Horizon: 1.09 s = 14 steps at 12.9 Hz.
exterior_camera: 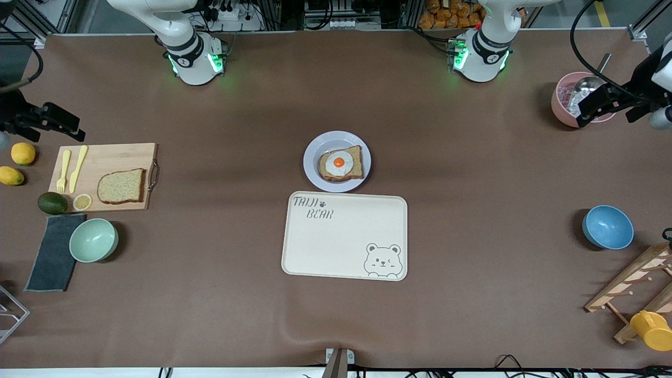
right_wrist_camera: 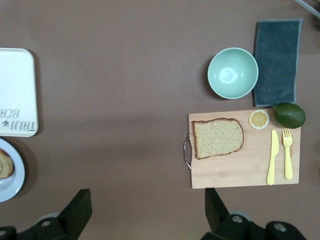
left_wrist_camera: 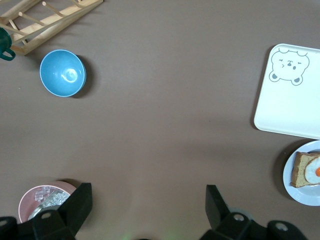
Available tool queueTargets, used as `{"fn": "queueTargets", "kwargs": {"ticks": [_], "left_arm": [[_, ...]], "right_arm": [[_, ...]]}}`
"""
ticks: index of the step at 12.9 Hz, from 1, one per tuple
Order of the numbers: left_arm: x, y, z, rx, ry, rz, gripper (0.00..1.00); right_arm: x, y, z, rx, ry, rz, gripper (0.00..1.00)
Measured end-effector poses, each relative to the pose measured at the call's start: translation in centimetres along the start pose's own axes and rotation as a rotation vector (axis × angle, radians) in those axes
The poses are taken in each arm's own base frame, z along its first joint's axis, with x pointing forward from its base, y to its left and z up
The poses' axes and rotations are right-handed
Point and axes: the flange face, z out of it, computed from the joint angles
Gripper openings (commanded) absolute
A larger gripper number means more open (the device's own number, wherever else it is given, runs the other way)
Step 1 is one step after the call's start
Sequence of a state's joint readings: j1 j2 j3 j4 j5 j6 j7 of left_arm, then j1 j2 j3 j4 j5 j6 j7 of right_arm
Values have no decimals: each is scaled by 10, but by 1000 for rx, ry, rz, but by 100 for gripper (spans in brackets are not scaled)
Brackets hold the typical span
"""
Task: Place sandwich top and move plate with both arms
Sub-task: 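Move the right gripper toward the bread slice on the cutting board, then lower the right gripper onto the bread slice while the left gripper waits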
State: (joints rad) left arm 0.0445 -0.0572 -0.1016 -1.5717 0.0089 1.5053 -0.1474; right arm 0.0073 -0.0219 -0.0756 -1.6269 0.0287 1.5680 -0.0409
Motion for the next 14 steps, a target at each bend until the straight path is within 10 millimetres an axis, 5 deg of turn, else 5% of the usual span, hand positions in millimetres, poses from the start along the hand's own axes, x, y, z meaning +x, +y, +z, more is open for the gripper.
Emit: {"fn": "queueTargets", "kwargs": {"ticks": [6,10,14], "left_arm": [[21,12,66,-63,-78,2,100],[24,31,144,-154,-116,-13,100],[5,76,234,-222,-123,-5,100]], "right_arm": [[41,87,84,50,-75,-47,100],[50,150,142,87,-131,-107,100],[53,196,194,110,-158,-151,100]]}}
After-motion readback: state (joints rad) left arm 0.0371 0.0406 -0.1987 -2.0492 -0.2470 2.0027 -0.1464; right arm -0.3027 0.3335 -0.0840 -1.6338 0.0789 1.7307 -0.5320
